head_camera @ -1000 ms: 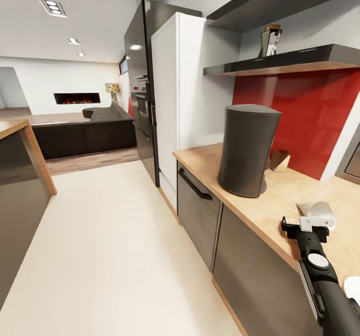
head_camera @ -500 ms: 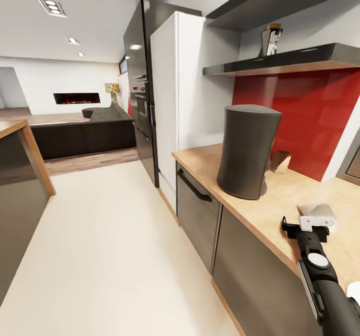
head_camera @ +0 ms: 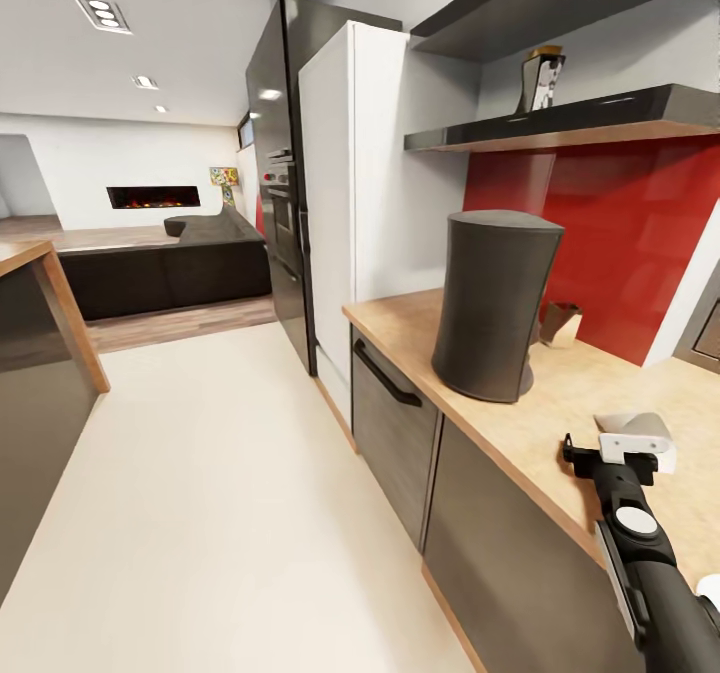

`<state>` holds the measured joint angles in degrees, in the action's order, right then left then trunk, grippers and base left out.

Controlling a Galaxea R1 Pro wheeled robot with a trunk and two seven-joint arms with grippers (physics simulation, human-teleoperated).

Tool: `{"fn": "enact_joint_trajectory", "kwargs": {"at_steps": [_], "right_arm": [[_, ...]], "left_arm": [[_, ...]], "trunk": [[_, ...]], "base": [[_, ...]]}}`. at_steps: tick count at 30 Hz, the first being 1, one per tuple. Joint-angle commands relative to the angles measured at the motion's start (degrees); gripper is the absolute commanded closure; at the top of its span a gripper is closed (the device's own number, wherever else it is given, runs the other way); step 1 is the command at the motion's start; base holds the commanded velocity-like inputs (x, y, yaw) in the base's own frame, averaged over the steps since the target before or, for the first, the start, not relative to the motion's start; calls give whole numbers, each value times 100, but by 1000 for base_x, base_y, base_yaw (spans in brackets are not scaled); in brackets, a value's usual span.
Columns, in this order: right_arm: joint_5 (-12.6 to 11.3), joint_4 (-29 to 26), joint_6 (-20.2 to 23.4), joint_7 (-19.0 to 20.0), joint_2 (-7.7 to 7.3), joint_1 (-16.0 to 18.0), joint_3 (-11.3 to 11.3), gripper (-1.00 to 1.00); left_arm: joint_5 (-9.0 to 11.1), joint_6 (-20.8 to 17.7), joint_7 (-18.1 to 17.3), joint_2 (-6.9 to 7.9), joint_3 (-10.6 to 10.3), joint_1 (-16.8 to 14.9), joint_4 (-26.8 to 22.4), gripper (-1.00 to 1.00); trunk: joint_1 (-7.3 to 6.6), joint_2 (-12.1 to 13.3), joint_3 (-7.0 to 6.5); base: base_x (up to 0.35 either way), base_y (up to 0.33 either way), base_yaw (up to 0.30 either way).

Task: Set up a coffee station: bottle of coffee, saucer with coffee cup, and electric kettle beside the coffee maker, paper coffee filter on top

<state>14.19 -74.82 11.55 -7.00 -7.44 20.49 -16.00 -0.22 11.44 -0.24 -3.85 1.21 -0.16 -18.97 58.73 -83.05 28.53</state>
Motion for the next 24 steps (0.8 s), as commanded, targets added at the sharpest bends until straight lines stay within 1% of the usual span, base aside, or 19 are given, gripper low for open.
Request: {"fn": "enact_joint_trajectory", "kwargs": {"at_steps": [1,9,14,24], "right_arm": [[102,196,68,-12,-3,0,0,-100],[104,204,68,-12,-3,6,0,-100],[105,205,67,-12,-3,6,0,-100],[103,205,72,-12,-3,7,0,-100]], "left_arm": [[-1,13,-3,-2,14,-1,-1,-100],[-2,13,-3,-2,14,-1,-1,-100],[0,11,-3,-2,15,-1,-1,-100],[-2,11,-3,-2,19,-1,-1,-100]], "trunk": [[0,-3,6],[0,-3,6],[0,-3,6],[0,-3,6]], "base": [[1,-30,0],[2,-8,0],[123,0,0],[13,0,0]]}}
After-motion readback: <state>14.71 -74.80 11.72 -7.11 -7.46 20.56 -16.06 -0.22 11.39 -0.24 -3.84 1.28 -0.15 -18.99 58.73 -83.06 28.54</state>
